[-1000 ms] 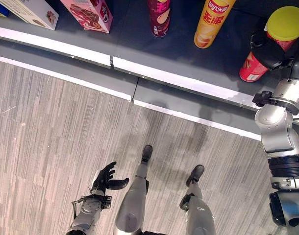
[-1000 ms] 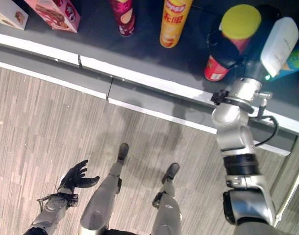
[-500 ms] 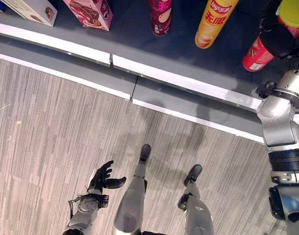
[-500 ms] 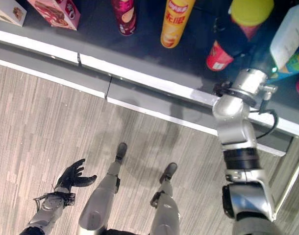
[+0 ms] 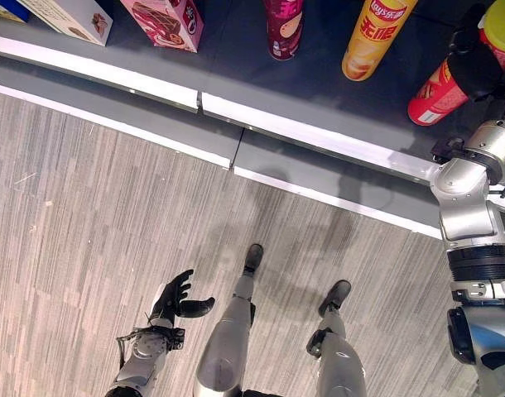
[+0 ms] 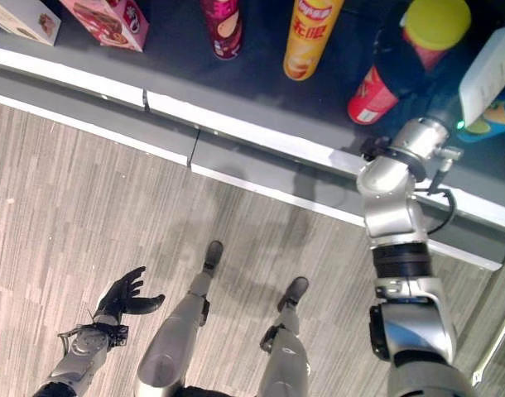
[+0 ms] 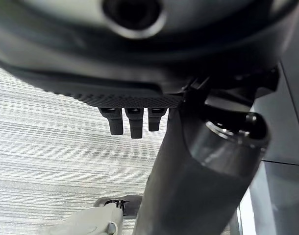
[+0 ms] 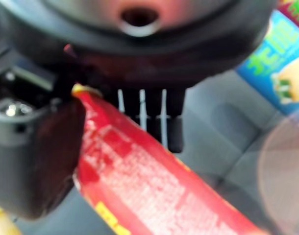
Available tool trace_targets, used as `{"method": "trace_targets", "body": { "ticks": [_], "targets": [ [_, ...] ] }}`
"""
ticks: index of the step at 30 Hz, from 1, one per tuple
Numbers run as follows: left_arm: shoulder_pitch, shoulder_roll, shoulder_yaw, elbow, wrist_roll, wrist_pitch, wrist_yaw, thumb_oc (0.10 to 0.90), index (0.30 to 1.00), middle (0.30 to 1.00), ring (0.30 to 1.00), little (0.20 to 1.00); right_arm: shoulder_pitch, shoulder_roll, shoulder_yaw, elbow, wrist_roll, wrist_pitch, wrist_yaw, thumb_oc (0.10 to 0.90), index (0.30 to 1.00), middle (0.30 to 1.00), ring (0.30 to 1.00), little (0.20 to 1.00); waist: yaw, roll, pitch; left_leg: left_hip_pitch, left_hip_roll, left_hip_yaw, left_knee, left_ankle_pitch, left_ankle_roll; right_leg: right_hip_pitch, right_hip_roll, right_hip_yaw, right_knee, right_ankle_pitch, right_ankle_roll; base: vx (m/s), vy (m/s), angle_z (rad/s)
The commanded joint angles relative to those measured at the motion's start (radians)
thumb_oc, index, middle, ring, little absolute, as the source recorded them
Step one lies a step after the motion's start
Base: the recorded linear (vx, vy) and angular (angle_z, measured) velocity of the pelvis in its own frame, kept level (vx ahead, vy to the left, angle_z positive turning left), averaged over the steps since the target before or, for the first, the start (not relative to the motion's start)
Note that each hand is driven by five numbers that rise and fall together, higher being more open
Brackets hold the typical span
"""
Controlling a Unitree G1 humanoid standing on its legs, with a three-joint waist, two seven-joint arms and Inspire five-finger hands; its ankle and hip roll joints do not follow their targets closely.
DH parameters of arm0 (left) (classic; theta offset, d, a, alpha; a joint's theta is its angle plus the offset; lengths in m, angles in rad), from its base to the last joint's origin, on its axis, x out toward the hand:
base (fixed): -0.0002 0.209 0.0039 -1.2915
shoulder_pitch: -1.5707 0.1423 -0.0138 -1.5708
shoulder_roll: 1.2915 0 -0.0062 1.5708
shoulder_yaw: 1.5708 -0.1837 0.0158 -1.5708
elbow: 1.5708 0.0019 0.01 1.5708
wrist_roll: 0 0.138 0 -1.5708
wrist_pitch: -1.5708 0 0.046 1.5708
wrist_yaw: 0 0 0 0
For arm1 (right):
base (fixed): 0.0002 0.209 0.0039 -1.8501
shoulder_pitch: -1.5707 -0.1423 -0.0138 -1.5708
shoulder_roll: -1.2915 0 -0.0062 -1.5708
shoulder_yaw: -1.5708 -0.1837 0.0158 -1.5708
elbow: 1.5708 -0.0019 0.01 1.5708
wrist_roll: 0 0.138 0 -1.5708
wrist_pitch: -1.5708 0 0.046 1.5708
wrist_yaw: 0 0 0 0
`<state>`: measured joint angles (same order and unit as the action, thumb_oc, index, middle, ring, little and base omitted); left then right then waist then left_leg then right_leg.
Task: Put the goods on the table back onto the shelves and tidy them up.
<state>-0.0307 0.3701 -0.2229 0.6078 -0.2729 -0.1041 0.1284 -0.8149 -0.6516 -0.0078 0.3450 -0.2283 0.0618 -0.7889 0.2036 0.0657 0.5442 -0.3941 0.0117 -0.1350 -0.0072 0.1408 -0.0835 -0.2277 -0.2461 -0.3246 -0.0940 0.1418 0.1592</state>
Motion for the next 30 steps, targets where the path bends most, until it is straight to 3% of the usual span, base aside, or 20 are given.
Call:
{"method": "trace_targets", "body": {
  "ticks": [1, 10, 30],
  "targets": [
    [0.060, 0.049, -0.007, -0.003, -0.002, -0.028, 0.035, 0.800, 0.900, 0.900, 0.900, 0.900, -0.040, -0.091, -0.031, -0.063, -0.031, -0.049, -0.064, 0.400, 0.300, 0.300, 0.300, 0.300, -0.007, 0.011, -0.042, -0.017, 0.039, 0.040, 0.067, -0.104, -0.030, 0.016, -0.072, 0.024, 0.102, -0.089, 0.078, 0.00, 0.000, 0.00],
    [0.060, 0.049, -0.016, -0.013, -0.009, -0.034, 0.040, 0.800, 0.900, 0.900, 0.900, 0.900, -0.073, -0.120, -0.013, 0.016, -0.002, -0.044, -0.079, 0.400, 0.300, 0.300, 0.300, 0.300, -0.010, 0.027, -0.045, -0.018, 0.036, 0.044, 0.065, -0.108, -0.032, 0.010, -0.075, 0.028, 0.104, -0.091, 0.081, 0.00, 0.000, 0.00],
    [0.055, 0.047, -0.020, -0.011, -0.011, -0.036, 0.048, 0.800, 0.900, 0.900, 0.900, 0.900, -0.071, -0.133, -0.008, 0.056, 0.014, -0.034, -0.092, 0.400, 0.300, 0.300, 0.300, 0.300, -0.023, 0.027, -0.050, -0.021, 0.032, 0.045, 0.066, -0.108, -0.025, -0.004, -0.077, 0.041, 0.109, -0.085, 0.081, 0.00, 0.000, 0.00]
  ]
}}
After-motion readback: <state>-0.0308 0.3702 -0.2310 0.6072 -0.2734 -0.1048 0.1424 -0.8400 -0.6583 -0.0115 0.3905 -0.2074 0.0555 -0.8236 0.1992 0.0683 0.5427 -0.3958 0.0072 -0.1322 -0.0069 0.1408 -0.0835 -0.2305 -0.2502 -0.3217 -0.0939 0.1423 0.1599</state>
